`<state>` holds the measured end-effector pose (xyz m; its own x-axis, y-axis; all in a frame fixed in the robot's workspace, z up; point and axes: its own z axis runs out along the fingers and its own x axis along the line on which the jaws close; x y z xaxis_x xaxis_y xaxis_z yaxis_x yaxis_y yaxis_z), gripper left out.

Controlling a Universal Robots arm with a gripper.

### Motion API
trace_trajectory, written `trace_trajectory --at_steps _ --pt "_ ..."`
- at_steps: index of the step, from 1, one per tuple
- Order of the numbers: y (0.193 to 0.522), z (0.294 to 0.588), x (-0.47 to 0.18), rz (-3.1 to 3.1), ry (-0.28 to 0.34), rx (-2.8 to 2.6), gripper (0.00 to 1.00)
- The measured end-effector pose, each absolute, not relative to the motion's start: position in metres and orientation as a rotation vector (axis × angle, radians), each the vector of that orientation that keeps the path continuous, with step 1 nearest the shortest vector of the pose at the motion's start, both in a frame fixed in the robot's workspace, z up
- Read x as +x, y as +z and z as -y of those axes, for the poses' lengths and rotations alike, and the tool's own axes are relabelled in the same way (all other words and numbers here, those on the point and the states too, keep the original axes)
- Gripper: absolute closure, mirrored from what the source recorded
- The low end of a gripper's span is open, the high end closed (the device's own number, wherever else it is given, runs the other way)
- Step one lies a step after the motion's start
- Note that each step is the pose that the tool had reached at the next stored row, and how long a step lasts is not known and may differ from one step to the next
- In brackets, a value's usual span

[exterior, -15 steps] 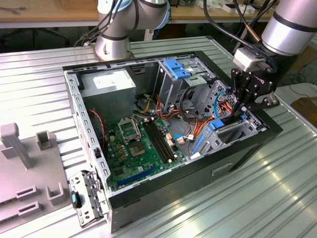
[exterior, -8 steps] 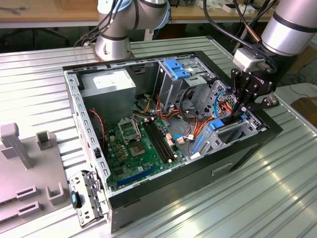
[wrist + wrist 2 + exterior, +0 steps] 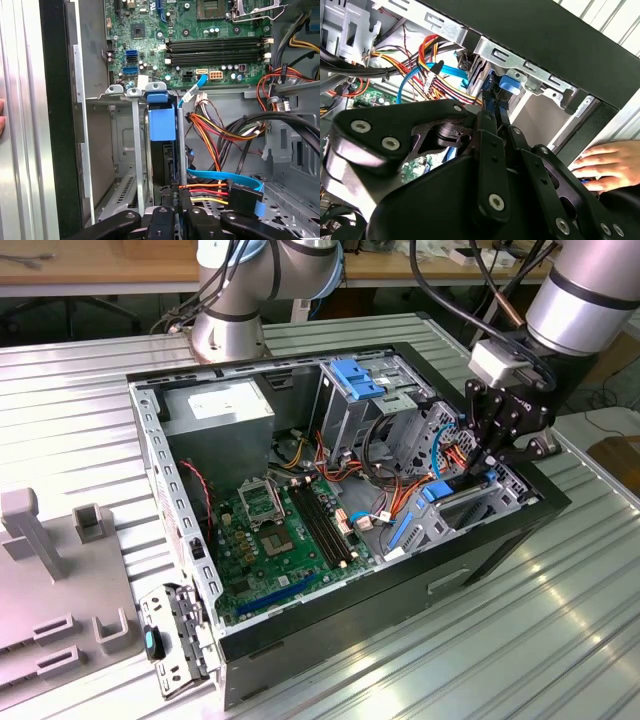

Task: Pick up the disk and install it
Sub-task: 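Insert the first disk wire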

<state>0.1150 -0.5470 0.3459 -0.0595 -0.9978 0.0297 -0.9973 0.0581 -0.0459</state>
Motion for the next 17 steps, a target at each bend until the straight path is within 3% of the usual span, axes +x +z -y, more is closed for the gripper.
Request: trace_trajectory --at_steps 15,17 --pt "0.3406 0.5471 0.1150 -2.276 -0.079 -2.146 0.84" --pt "0.3401 0.5472 0.1150 -2.276 -0.079 -2.145 0.77"
